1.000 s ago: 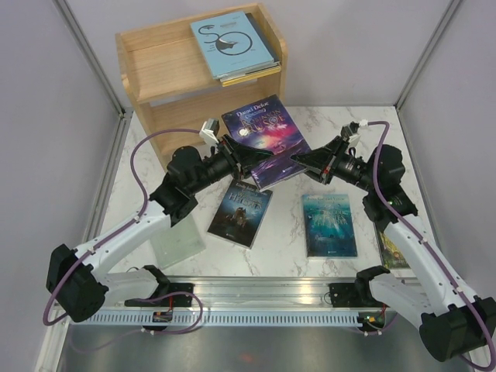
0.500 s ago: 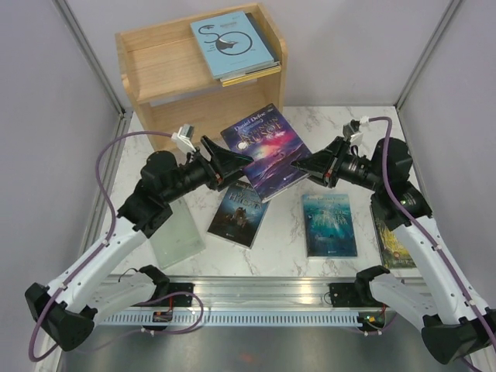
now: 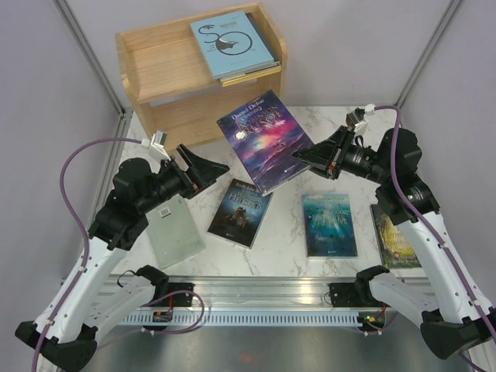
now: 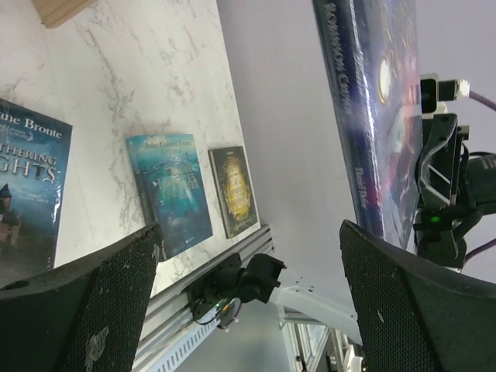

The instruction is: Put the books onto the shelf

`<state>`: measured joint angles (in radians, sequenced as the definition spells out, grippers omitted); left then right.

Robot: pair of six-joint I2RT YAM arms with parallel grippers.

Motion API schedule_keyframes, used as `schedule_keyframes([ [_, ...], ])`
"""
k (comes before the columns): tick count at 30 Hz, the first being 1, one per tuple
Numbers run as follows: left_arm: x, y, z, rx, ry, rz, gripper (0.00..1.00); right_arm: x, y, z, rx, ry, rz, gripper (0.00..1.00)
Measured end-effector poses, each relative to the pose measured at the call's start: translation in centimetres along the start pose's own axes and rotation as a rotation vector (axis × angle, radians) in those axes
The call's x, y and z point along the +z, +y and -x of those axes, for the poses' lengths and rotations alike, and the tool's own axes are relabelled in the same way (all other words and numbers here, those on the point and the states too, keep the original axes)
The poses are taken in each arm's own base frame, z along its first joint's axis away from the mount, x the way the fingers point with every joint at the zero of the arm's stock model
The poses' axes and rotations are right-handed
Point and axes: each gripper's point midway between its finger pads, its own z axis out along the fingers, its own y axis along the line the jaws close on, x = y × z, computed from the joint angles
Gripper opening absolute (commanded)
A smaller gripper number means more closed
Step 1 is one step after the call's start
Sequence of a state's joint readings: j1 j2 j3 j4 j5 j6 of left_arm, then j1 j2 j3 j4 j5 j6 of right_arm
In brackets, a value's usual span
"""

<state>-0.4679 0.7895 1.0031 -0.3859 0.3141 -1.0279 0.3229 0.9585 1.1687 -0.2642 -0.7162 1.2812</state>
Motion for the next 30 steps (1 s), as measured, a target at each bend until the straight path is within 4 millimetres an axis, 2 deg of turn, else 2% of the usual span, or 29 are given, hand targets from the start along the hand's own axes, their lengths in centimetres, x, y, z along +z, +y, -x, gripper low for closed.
schedule_keyframes([
  [6,-0.7,0.6,-0.4,0.030,0.018,0.033,1.00,1.7,-2.0,1.2,0.031,-0.006,-0.042,0.00],
  [12,-1.4,0.4,-0.5,0.054,0.028,0.047,1.00,5.5,-5.4,4.1,0.070,-0.028,-0.077,0.00],
  [14,-1.7,0.2,-0.5,0.059,0.030,0.048,1.00,7.1,-7.2,5.3,0.090,-0.040,-0.096,0.00],
  [22,-3.0,-0.8,-0.4,0.070,0.029,0.047,1.00,14.0,-16.3,10.1,0.234,-0.104,-0.206,0.00],
  [26,-3.9,-1.2,-0.4,0.078,0.022,0.043,1.00,16.7,-17.3,13.2,0.244,-0.155,-0.182,0.00],
  [30,-4.8,-1.4,0.0,0.086,-0.002,0.054,1.00,18.3,-18.0,14.9,0.260,-0.189,-0.178,0.00],
])
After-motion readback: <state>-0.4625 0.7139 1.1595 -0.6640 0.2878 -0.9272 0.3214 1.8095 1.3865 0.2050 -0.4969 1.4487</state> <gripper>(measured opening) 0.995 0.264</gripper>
